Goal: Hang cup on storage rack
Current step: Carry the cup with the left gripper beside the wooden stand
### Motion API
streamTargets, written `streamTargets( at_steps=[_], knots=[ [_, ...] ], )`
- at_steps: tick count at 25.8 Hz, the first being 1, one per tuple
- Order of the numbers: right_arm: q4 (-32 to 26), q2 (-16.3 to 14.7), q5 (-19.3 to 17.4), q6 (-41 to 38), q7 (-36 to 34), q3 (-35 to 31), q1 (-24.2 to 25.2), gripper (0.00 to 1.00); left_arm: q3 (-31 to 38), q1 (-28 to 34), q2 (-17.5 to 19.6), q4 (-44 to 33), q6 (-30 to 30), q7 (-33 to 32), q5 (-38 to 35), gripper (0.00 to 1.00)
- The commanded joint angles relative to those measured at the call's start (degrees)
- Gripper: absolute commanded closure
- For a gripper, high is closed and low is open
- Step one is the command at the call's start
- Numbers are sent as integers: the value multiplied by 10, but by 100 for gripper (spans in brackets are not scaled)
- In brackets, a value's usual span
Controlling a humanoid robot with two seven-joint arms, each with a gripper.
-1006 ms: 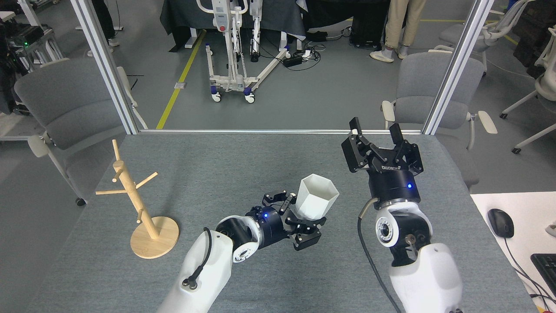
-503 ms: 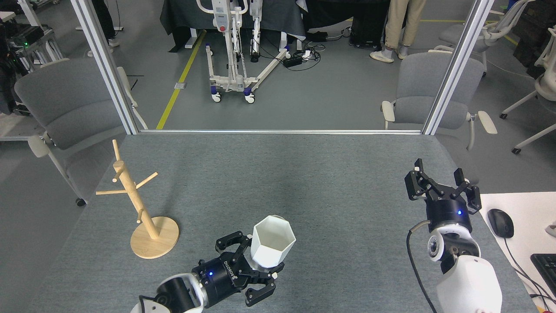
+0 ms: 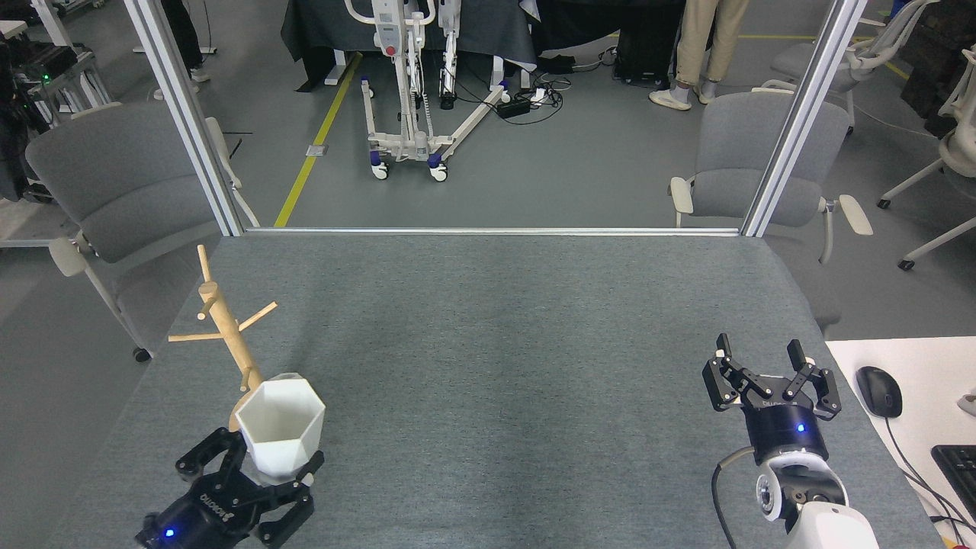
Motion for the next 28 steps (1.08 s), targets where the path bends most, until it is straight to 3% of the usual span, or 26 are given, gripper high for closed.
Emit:
streamTargets(
  at_steps=[1, 5, 10, 17, 28],
  knots=[
    [-57, 5, 0, -23, 1, -12, 54, 1, 75, 15, -1, -1, -1, 37, 0, 100],
    [-144, 13, 0, -24, 18, -17, 126, 1, 100, 22, -2, -1, -1, 39, 0, 100],
    [-194, 26, 0, -27, 68, -13, 151, 1, 101, 17, -10, 0, -1, 36, -6, 100],
    [-189, 25, -1, -22, 72, -10, 151, 1, 100, -40, -9, 43, 16, -7, -13, 100],
    [-172, 34, -3, -27, 73, -12, 142, 1, 133, -85, 14, 141, 30, -7, -13, 100]
  ],
)
